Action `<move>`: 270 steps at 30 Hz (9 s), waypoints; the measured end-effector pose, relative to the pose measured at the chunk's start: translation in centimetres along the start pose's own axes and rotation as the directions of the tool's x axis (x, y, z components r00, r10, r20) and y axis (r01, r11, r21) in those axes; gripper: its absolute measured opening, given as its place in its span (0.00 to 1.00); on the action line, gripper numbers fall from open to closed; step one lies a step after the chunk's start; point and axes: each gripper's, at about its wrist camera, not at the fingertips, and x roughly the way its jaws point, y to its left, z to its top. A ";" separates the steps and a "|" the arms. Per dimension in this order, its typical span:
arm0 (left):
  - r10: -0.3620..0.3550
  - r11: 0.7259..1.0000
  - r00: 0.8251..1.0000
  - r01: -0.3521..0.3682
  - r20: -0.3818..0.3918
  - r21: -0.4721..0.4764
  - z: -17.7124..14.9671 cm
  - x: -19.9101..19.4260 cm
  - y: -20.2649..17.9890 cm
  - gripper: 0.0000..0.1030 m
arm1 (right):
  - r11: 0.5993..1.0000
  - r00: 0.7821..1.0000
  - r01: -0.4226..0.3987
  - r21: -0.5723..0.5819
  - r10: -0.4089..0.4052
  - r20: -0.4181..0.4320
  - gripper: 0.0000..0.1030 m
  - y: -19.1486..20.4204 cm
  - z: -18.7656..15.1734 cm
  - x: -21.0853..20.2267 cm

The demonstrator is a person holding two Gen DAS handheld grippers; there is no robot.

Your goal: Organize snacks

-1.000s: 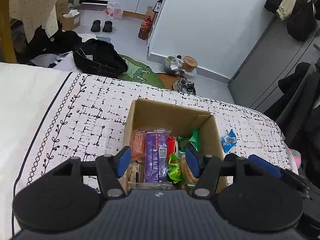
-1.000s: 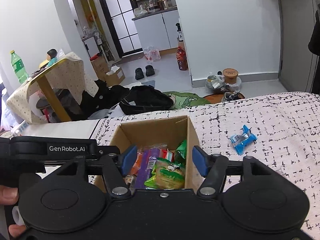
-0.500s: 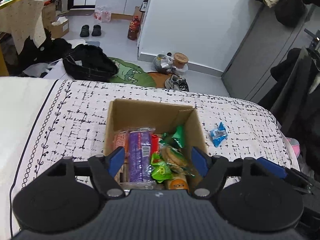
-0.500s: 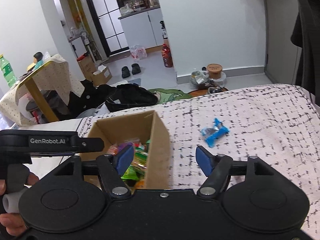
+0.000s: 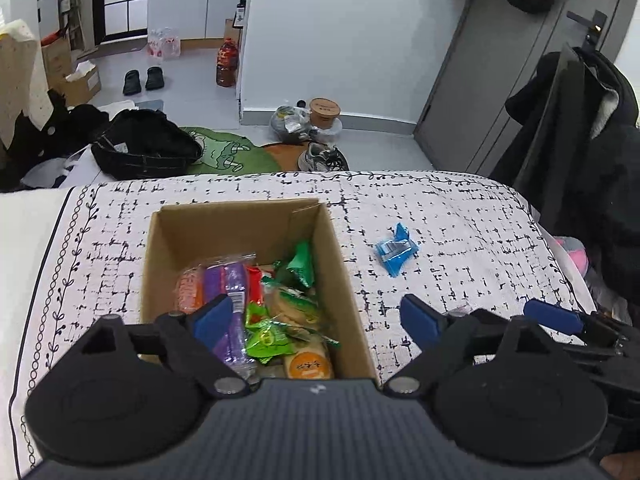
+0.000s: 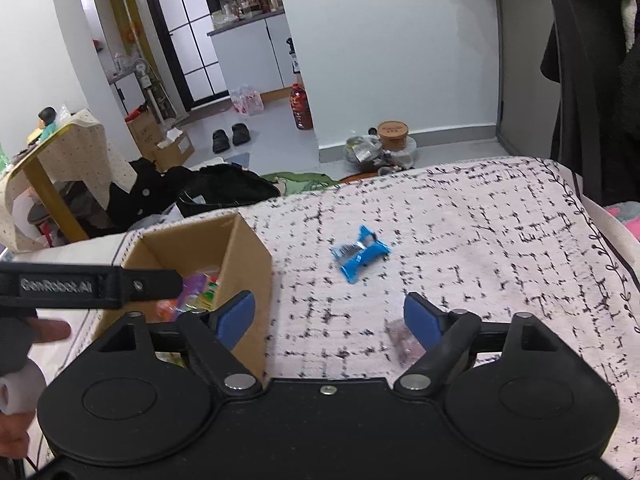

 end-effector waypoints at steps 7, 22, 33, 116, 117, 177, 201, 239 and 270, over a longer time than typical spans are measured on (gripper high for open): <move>0.030 0.997 0.999 -0.032 0.021 0.064 -0.1 0.3 -1.5 1.00 | 1.000 1.000 0.020 0.007 -0.019 -0.021 0.96 -1.9 -0.4 0.6; 0.062 0.992 0.998 -0.059 -0.022 0.110 0.8 1.9 -3.9 1.00 | 0.998 0.997 0.014 -0.059 -0.019 -0.071 0.95 -4.8 -0.4 3.1; 0.051 0.988 0.998 -0.047 -0.028 0.144 1.7 4.3 -6.7 1.00 | 0.999 0.994 -0.025 -0.020 0.023 -0.110 0.83 -6.8 -1.5 5.9; 0.040 0.971 0.999 -0.038 -0.004 0.238 2.9 9.7 -13.3 0.21 | 0.982 0.999 0.019 0.188 -0.024 0.021 0.35 -13.3 0.9 4.6; 0.037 0.972 0.999 -0.035 -0.004 0.234 3.0 9.4 -13.0 0.21 | 0.982 0.999 0.020 0.186 -0.025 0.025 0.35 -13.1 1.0 4.5; 0.057 0.993 0.994 -0.047 0.091 -0.104 1.7 -0.9 7.9 0.25 | 0.999 0.993 -0.048 -0.011 0.048 0.108 0.35 5.9 3.5 3.2; 0.073 0.984 0.994 -0.059 0.083 -0.167 1.7 -0.9 10.5 0.28 | 0.989 0.994 -0.105 -0.107 0.108 0.022 0.58 9.7 3.8 5.2; -0.040 0.999 0.987 0.037 0.156 0.017 3.9 -7.1 4.3 0.88 | 0.998 0.999 0.050 -0.049 -0.049 0.011 0.93 2.4 6.2 -7.5; -0.008 0.997 0.988 -0.005 0.157 0.083 -2.9 -18.7 4.0 0.93 | 0.999 0.999 0.022 -0.038 -0.021 0.048 1.00 2.5 1.6 -16.6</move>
